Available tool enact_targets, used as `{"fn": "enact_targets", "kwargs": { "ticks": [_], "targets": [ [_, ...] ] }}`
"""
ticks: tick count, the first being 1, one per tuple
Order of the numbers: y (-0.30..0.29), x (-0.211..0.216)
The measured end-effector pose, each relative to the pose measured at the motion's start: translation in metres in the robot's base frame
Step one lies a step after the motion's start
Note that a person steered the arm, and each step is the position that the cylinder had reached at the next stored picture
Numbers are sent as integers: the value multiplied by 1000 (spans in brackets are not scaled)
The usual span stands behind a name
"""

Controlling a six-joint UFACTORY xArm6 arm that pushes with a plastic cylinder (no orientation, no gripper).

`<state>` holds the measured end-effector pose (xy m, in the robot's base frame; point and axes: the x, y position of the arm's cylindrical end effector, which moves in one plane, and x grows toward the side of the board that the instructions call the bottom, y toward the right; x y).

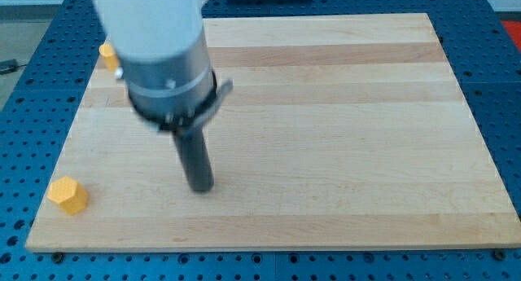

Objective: Move the hexagon to the left center

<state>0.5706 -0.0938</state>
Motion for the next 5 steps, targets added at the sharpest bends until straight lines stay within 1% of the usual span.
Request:
{"fn": "enact_targets", "kwargs": {
  "ticks": [1, 2, 4, 5],
  "targets": [
    [-26, 46],
    [-38, 47],
    [-100, 47],
    [-164, 47]
  ]
}}
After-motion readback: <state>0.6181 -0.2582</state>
